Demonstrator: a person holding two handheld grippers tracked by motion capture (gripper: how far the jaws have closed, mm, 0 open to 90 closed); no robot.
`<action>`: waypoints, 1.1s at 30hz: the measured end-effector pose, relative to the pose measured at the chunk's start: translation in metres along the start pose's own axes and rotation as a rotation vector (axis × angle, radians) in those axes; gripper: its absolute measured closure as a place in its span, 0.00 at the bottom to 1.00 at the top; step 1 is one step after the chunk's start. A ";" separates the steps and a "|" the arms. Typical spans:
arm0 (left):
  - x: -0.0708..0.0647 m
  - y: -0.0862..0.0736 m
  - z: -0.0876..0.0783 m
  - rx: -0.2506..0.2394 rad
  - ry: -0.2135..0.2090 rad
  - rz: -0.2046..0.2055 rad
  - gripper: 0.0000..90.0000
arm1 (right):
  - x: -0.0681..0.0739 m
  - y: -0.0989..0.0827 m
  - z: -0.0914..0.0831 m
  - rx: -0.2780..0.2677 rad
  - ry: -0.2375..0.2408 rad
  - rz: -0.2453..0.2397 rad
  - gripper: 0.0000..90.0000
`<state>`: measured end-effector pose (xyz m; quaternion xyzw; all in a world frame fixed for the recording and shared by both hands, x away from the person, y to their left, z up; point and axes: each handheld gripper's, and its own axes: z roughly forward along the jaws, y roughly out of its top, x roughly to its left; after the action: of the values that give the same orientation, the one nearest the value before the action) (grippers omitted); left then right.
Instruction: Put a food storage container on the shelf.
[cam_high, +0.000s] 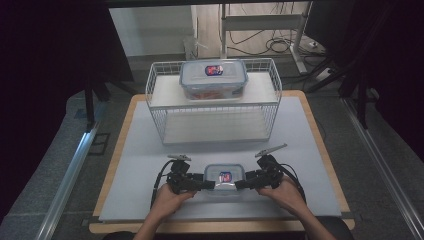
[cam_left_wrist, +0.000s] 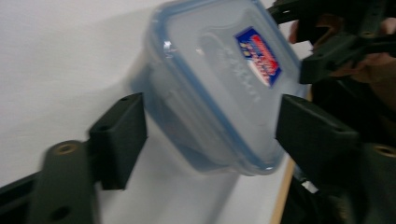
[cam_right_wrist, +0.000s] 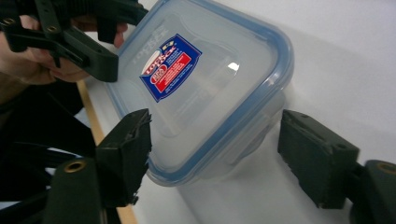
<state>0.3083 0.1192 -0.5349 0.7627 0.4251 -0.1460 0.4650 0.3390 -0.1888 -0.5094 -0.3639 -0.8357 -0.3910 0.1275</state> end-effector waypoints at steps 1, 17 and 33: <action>-0.002 0.000 0.000 0.000 0.008 0.004 0.33 | 0.000 0.000 0.000 -0.001 0.012 0.003 0.34; -0.004 -0.009 -0.017 -0.059 -0.035 -0.006 0.60 | 0.003 -0.010 -0.016 -0.066 0.047 0.052 0.61; -0.010 -0.011 -0.017 -0.070 -0.013 0.008 0.60 | 0.009 -0.014 -0.021 -0.122 0.011 0.047 0.65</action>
<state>0.2911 0.1306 -0.5259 0.7466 0.4239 -0.1343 0.4948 0.3213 -0.2053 -0.4989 -0.3884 -0.8009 -0.4400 0.1186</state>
